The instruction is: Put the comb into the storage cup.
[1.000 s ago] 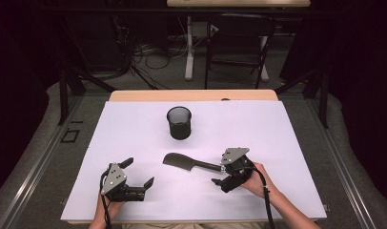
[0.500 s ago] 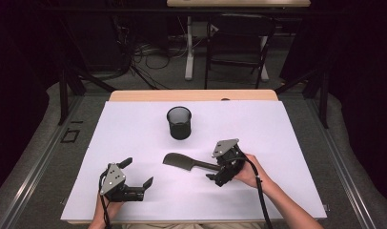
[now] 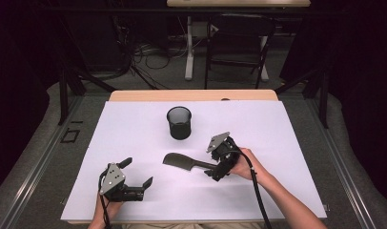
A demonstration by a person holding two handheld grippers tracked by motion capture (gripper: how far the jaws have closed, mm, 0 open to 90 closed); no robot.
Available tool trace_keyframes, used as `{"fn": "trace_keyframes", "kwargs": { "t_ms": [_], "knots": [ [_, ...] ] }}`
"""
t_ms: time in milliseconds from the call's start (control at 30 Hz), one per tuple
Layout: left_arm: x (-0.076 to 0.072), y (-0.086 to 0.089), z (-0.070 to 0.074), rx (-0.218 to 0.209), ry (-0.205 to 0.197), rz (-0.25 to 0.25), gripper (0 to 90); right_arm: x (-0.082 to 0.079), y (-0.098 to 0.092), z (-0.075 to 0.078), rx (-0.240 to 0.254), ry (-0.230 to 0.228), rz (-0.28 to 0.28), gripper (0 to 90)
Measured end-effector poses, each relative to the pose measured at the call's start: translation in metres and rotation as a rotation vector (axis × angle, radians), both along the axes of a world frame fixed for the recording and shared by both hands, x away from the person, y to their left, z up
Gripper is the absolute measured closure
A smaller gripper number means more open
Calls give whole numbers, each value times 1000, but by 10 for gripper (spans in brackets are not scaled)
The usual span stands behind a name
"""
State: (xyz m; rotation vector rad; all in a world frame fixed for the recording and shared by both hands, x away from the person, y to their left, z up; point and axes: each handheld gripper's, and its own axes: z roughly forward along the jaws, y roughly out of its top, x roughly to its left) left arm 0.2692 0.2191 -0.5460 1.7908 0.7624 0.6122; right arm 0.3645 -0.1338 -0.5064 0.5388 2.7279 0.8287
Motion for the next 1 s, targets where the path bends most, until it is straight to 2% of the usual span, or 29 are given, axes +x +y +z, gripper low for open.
{"fn": "trace_keyframes", "kwargs": {
  "t_ms": [467, 900, 1000],
  "knots": [
    [0, 0, 0, -3, 1, 1, 0, 18, 15, 1, -59, 66, 8, 0],
    [0, 0, 0, -3, 0, 2, 0, 23, 33, 0, -119, 91, 38, 0],
    [0, 0, 0, -2, 0, -2, 0, 22, 38, -1, -152, 97, 59, 60]
  ]
}}
